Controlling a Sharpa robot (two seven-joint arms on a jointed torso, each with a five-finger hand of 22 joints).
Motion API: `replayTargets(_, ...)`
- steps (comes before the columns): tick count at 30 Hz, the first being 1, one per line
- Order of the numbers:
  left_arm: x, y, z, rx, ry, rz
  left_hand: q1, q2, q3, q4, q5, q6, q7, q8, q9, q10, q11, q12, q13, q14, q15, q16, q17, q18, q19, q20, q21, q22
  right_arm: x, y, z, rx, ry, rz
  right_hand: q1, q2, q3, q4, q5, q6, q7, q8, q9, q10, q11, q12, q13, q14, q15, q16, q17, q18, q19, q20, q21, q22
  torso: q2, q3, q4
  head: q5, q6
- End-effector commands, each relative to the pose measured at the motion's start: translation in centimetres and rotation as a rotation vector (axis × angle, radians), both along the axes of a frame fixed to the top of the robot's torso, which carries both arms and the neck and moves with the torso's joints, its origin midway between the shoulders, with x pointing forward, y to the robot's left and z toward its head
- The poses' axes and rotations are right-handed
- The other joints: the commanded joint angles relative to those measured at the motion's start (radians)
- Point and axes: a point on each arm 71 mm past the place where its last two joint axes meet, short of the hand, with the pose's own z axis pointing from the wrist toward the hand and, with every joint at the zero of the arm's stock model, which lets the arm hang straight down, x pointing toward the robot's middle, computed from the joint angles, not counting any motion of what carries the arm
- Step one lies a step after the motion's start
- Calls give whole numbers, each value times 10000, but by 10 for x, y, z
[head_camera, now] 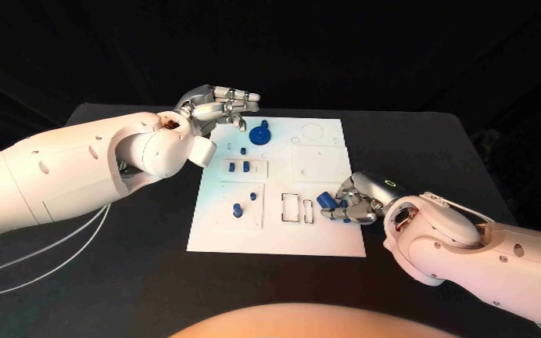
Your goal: Assemble the parts on the task board
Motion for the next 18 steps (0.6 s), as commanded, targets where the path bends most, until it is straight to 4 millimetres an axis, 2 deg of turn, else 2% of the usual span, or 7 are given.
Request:
replayTargets(1,-1,-2,1,-116,46,-207,-51,36,-58,4,-6,-97,3,49,-15,-87,-15,61,10,-78,26,-58,-11,58,62,14,-46,-13,-4,2,-9,-270,552,132,-28,40,-57,-22,-51,-74,19,40,-7,68,-10,42,201,763,-40,36,1275,-166,816,17,52,2463,3,3,-5,17,-10)
replayTargets(11,-1,-2,1,-113,55,-212,-51,36,-58,4,-6,-97,3,49,-15,-87,-15,61,10,-78,26,-58,-11,58,62,14,-46,-13,-3,3,-7,43,228,-98,187,236,-45,-68,141,4,-37,183,163,118,-57,102,313,766,-74,52,1304,-178,837,-3,114,2479,0,1,-5,36,2)
replayTargets(18,-1,-2,1,-110,59,-209,-51,36,-58,4,-6,-97,3,49,-15,-87,-15,61,10,-78,26,-58,-11,58,62,14,-46,-13,-10,5,8,860,-336,-296,442,412,-51,-77,619,116,-119,368,383,232,-131,210,484,787,-134,107,1404,-216,906,-54,296,2529,-7,-2,-13,38,22)
